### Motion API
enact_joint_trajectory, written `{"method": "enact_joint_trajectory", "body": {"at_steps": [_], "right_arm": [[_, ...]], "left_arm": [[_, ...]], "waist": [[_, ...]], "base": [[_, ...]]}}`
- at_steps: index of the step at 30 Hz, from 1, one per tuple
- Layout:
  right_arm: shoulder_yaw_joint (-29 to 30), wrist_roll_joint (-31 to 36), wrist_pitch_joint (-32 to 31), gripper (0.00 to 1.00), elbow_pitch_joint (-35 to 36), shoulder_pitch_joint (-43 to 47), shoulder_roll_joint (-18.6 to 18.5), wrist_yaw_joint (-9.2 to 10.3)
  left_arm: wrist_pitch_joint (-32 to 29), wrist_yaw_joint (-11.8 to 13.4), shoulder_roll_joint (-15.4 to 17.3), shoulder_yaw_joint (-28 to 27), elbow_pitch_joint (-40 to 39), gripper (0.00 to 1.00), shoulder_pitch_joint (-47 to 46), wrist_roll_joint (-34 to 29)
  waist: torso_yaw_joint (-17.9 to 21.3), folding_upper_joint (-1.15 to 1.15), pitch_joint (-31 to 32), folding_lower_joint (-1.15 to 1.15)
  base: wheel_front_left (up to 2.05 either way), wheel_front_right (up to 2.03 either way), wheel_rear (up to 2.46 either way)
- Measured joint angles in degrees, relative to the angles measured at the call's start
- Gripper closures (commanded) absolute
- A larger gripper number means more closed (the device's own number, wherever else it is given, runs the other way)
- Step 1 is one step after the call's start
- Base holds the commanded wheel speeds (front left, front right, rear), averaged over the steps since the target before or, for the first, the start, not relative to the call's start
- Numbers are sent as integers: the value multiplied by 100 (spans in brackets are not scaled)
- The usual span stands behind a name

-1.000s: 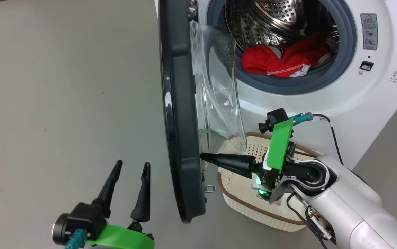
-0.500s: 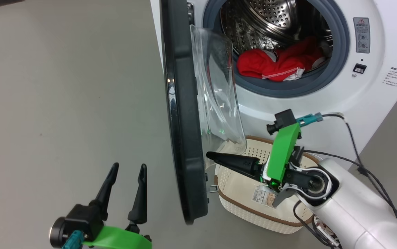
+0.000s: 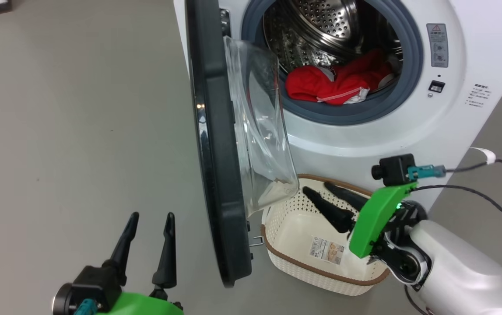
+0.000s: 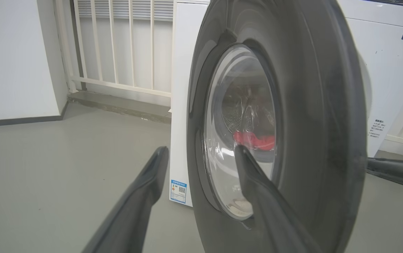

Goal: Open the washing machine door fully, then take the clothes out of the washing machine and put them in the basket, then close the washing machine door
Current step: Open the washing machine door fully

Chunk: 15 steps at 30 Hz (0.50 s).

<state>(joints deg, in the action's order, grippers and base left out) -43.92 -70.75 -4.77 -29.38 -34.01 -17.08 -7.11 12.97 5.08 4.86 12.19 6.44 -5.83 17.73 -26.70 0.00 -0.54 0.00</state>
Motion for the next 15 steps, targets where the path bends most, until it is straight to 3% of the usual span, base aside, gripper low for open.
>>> {"method": "enact_joint_trajectory", "body": {"at_steps": [8, 15], "right_arm": [[240, 1648, 1511, 0, -1001, 3, 247, 0], [1553, 3043, 1900, 0, -1593, 213, 573, 0]], "left_arm": [[25, 131, 13, -7, -97, 0, 25, -13], [60, 153, 14, 7, -125, 0, 32, -19]], "waist": [[117, 0, -2, 0], [155, 0, 16, 0]], "base": [[0, 0, 0], [0, 0, 0]]}}
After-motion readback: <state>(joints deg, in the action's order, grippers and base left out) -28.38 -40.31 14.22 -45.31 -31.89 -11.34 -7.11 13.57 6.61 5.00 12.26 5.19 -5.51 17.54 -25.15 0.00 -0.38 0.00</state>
